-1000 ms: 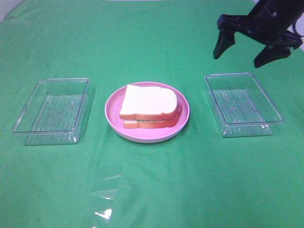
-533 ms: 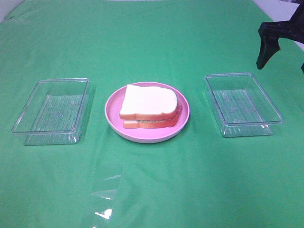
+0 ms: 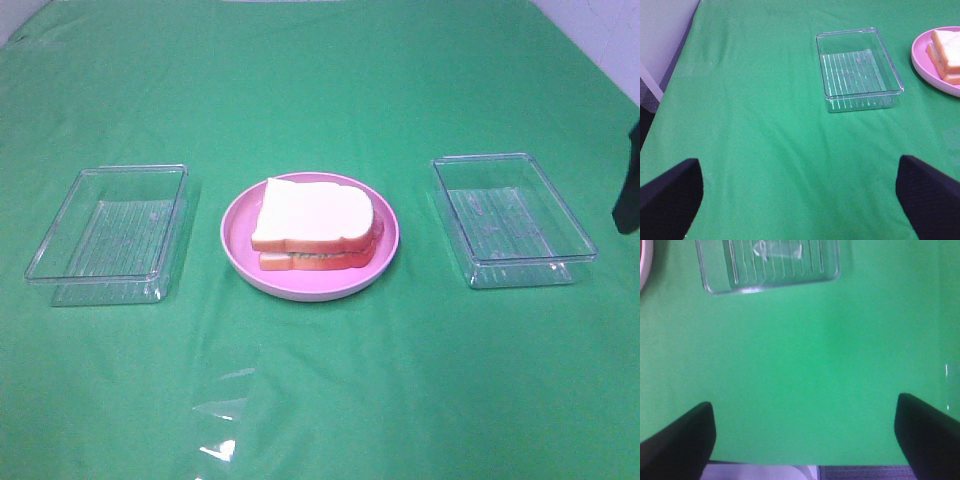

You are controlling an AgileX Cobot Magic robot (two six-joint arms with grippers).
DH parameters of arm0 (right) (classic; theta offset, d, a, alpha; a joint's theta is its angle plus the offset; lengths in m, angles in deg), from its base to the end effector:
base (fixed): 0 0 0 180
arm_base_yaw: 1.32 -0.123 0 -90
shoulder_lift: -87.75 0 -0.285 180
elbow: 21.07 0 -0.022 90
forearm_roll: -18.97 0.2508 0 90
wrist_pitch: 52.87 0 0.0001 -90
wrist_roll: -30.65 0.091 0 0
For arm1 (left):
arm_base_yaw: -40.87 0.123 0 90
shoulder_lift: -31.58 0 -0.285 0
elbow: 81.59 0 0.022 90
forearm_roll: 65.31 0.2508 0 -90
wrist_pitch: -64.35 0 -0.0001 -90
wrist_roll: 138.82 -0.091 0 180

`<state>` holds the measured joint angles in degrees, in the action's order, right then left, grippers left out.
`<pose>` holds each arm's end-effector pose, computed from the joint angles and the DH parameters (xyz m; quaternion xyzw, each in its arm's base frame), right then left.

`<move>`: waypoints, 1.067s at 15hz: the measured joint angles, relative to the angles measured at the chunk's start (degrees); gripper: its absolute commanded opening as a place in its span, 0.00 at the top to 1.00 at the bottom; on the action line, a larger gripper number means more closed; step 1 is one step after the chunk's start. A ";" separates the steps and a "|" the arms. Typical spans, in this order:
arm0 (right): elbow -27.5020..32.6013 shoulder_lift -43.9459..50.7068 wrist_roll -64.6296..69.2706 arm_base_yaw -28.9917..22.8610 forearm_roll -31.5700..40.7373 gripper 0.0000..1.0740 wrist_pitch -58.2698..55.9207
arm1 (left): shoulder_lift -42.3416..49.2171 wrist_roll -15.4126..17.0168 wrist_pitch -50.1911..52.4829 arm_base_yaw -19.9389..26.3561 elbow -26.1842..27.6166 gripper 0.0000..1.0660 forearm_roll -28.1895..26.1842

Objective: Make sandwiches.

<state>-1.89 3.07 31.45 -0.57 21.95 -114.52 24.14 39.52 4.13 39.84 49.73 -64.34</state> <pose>0.2451 0.0010 0.2800 0.0228 0.9915 0.0243 0.1261 -0.0051 0.0014 0.2775 0.0196 0.8494 0.0114 0.5273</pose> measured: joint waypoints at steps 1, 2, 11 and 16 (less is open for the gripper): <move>4.01 6.02 0.00 0.00 0.00 0.14 0.11 | 0.00 0.00 0.00 0.00 0.00 0.09 0.00; 11.29 17.07 0.00 0.00 0.06 0.14 0.06 | 0.00 0.00 0.00 0.00 0.00 0.09 0.00; 27.56 65.09 -0.06 0.00 0.23 0.14 2.18 | 0.00 0.00 0.00 0.00 0.00 0.09 0.00; 29.22 77.06 -0.34 0.00 -0.34 0.14 1.09 | 0.00 0.00 0.00 0.00 0.00 0.09 0.00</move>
<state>27.33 80.13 31.11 -0.57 21.61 -113.44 24.14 39.52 4.13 39.84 49.73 -64.34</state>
